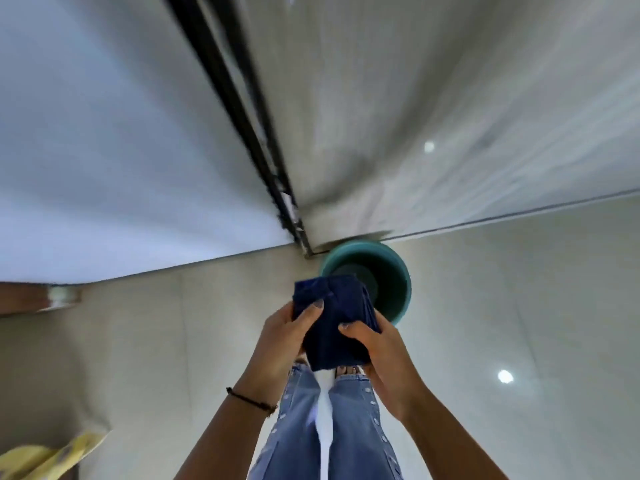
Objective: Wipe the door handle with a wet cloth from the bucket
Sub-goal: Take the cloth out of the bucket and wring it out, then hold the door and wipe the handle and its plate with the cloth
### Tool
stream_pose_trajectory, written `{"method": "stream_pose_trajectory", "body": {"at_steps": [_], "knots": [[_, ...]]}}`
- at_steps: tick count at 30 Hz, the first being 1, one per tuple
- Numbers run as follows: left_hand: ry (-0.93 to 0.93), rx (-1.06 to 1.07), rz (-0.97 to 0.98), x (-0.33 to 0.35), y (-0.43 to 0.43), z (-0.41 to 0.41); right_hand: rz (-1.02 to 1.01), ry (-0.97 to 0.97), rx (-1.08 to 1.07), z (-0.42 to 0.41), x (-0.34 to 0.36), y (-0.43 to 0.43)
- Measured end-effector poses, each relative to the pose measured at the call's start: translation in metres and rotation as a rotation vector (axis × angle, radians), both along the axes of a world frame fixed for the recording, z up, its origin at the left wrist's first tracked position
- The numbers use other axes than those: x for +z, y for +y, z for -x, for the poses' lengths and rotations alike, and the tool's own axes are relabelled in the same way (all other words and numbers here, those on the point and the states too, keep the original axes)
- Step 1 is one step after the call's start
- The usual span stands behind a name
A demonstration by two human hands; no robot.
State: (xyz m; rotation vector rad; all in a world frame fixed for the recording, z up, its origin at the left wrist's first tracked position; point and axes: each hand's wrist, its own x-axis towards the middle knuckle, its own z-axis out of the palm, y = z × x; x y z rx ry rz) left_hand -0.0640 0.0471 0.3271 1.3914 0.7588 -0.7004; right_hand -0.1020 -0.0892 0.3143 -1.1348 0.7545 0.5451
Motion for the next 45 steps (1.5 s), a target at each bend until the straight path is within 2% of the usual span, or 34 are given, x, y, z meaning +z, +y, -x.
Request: {"method": "stream_pose_trajectory", "body": {"at_steps": [4,8,12,16,20,23,25,28,31,33,36,39,42,45], "knots": [[-0.106,0.167,0.096,0.117,0.053,0.038,0.168,-0.119,0.157,0.021,0.121,0.042],[-0.202,0.267,0.145,0.194,0.128,0.075,0.099,-0.184,0.246,0.042,0.198,0.112],[-0.349,0.255,-0.027,0.233,0.226,0.114,-0.077,-0.231,0.220,0.067,0.236,0.211],[-0.474,0.357,-0.178,0.256,0.350,0.144,-0.363,-0.127,0.080,0.084,0.256,0.317],[-0.587,0.419,-0.309,0.283,0.466,0.161,-0.563,-0.110,0.009,0.078,0.279,0.411],[-0.666,0.456,-0.371,0.302,0.536,0.155,-0.640,-0.181,0.008,0.059,0.298,0.477],[-0.711,0.461,-0.439,0.313,0.570,0.141,-0.611,-0.273,0.065,0.041,0.311,0.514],[-0.790,0.451,-0.562,0.334,0.617,0.112,-0.343,-0.465,0.171,0.004,0.331,0.572],[-0.867,0.440,-0.738,0.345,0.662,0.081,0.138,-0.864,0.229,-0.035,0.361,0.622],[-0.958,0.442,-0.887,0.349,0.697,0.059,0.349,-1.104,0.229,-0.061,0.381,0.661],[-1.040,0.449,-1.066,0.355,0.738,0.031,0.615,-1.325,0.215,-0.094,0.402,0.713],[-1.120,0.447,-1.157,0.358,0.770,0.003,0.920,-1.525,0.347,-0.120,0.404,0.766],[-1.205,0.409,-1.249,0.353,0.792,-0.018,1.211,-1.591,0.538,-0.126,0.383,0.809],[-1.316,0.349,-1.344,0.344,0.813,-0.035,1.420,-1.500,0.693,-0.119,0.363,0.828]]}}
